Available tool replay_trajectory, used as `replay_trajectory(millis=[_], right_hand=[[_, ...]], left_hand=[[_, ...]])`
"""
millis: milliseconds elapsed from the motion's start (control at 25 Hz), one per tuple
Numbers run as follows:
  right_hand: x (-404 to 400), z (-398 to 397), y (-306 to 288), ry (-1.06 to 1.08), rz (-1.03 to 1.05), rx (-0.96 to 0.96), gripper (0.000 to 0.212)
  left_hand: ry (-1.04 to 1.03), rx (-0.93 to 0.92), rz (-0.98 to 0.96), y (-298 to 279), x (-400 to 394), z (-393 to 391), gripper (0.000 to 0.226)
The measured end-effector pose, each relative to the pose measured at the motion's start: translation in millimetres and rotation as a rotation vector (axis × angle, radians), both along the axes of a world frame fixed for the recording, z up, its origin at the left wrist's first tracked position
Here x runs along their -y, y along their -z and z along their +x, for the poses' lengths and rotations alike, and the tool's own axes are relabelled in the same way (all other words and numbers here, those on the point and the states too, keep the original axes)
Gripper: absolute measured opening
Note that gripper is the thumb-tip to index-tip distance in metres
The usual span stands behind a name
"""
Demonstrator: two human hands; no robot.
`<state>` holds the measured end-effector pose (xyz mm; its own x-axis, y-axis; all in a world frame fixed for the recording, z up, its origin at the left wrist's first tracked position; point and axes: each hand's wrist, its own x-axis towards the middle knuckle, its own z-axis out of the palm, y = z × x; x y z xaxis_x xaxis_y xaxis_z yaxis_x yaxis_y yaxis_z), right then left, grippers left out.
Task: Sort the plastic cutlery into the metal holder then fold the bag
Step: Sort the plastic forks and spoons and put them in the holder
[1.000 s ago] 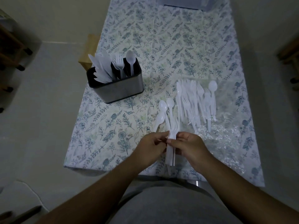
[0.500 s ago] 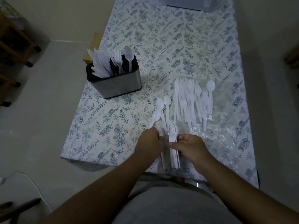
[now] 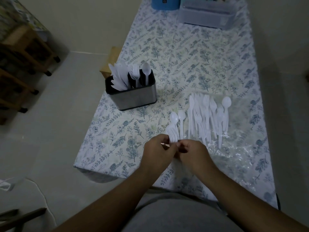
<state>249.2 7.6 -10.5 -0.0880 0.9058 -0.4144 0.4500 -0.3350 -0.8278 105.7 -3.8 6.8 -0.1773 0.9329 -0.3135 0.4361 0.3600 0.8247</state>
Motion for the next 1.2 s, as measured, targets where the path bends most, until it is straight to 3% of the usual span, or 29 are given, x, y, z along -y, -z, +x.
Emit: replay_trajectory(millis=[240, 440, 560, 760, 840, 1000, 1200], right_hand=[[-11.0, -23.5, -13.0, -0.152, 0.119, 0.002, 0.024], [-44.0, -48.7, -43.0, 0.035, 0.009, -0.332, 0.022], [-84.9, -73.1, -77.7, 0.011, 0.101, -0.387, 0.018], [-158.4, -112.1, -128.5, -0.040, 0.436, -0.303, 0.032], [-176.3, -123.8, -133.8, -0.038, 0.503, -0.260, 0.032], [-188.3, -135.1, -115.7, -0.034, 0.502, -0.134, 0.030], [-188.1, -129.5, -90.6, -0.158, 0.421, 0.088, 0.018]], left_hand=[[0.017, 0.010, 0.119, -5.0, -18.8, -33.4, 0.014], [0.072, 0.045, 0.241, -29.2, -40.9, -64.9, 0.008], [0.123, -0.009, 0.379, -62.5, -74.5, -87.9, 0.015], [0.109, -0.144, 0.584, -114.2, -144.5, -122.2, 0.018], [0.079, -0.114, 0.609, -115.5, -161.7, -128.7, 0.023], [0.008, -0.095, 0.562, -95.6, -169.2, -127.1, 0.030], [-0.022, -0.181, 0.439, -74.3, -165.8, -119.1, 0.022]])
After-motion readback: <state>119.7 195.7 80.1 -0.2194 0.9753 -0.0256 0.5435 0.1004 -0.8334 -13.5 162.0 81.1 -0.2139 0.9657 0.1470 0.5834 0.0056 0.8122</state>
